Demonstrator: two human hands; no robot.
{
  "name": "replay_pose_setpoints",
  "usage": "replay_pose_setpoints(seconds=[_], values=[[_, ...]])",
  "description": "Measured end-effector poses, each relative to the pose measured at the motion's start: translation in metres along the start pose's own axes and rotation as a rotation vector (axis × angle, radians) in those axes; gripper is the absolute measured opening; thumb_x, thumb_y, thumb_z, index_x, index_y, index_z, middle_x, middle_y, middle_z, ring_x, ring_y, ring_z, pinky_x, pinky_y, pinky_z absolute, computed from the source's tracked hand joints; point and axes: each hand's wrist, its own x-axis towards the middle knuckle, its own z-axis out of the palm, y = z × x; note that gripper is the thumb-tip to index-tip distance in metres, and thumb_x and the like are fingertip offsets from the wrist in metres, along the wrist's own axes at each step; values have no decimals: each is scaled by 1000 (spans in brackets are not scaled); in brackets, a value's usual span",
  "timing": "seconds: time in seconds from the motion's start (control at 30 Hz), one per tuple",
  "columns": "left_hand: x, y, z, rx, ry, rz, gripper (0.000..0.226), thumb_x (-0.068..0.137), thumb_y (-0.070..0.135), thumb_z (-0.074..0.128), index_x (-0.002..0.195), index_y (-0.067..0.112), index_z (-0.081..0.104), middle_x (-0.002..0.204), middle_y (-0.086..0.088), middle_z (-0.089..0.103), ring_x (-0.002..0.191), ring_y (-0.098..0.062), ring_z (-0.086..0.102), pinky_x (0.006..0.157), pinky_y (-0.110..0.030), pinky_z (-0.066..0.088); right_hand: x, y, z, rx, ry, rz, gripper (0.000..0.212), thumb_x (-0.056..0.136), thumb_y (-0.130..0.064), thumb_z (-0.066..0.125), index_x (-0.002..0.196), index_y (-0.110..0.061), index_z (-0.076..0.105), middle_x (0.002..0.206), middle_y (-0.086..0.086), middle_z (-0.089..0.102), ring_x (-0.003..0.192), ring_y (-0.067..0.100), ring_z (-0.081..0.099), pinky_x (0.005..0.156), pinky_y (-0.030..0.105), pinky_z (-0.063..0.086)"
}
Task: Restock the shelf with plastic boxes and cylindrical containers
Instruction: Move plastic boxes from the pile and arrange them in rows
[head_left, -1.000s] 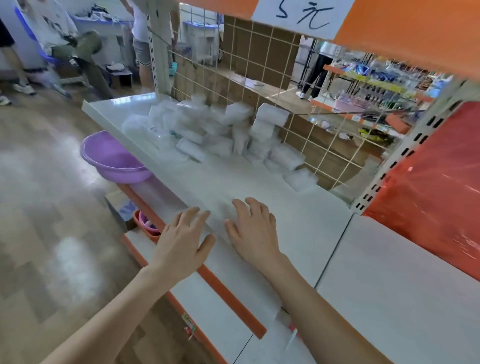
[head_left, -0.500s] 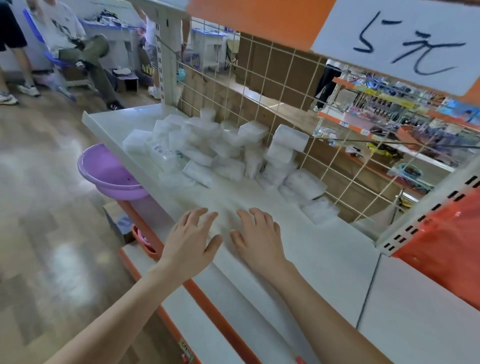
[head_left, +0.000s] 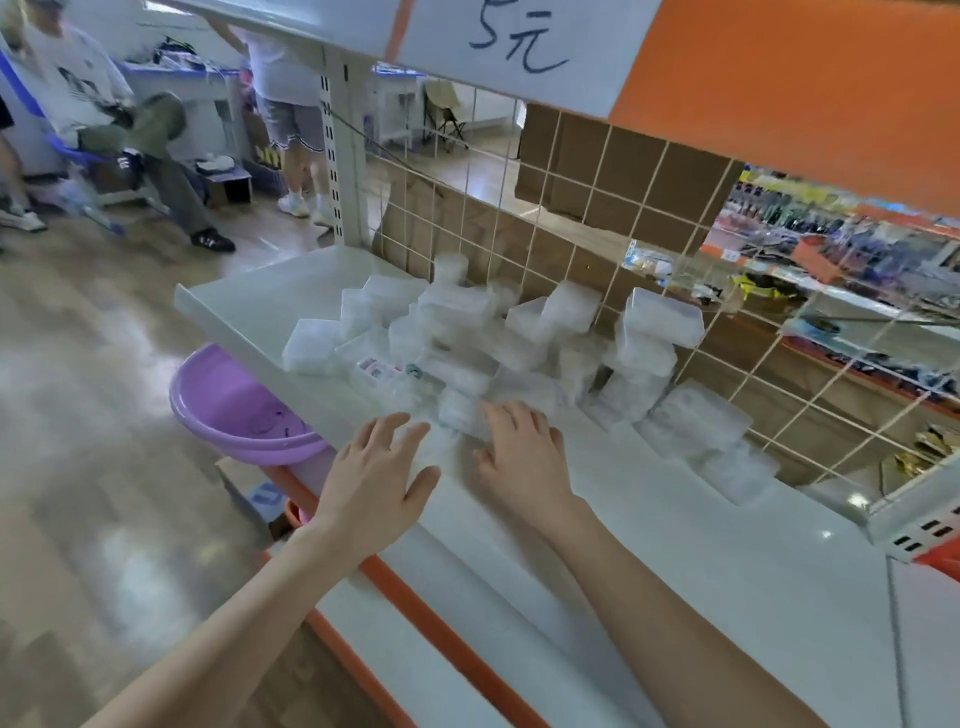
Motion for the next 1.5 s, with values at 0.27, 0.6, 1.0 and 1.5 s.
replay_pose_setpoints(seconds=[0.27, 0.6, 1.0, 1.5], values=[[28, -24, -2, -52, -13, 102, 50, 91, 37, 49, 136, 16, 42, 144, -5, 36, 133, -24, 30, 102, -34, 31, 19, -4, 10, 57, 31, 51, 47, 83, -4, 41, 128, -16, 45, 126, 5, 49, 113, 26, 42, 91, 33, 32], [48, -22, -3, -157, -5, 264, 50, 85, 24, 62, 129, 5, 49, 134, -10, 48, 124, -33, 41, 95, -39, 39, 8, -2, -4, 974, 228, 438, 22, 95, -11, 43, 111, -20, 53, 90, -8, 60, 77, 7, 57, 63, 17, 45], [57, -24, -8, -371, -21, 456, 80, 70, 19, 79, 138, 7, 39, 139, -6, 41, 126, -24, 35, 101, -18, 18, -3, -10, -13, 1049, 206, 515, 26, 97, -8, 41, 94, 5, 63, 84, -4, 62, 67, 6, 53, 59, 16, 44], [46, -77, -24, -205, -5, 430, 71, 63, 23, 83, 127, 6, 54, 122, -9, 55, 112, -31, 51, 88, -38, 42, 29, -20, 7, 483, 268, 248, 28, 91, -16, 53, 118, -11, 57, 115, 1, 56, 100, 13, 52, 80, 13, 35]])
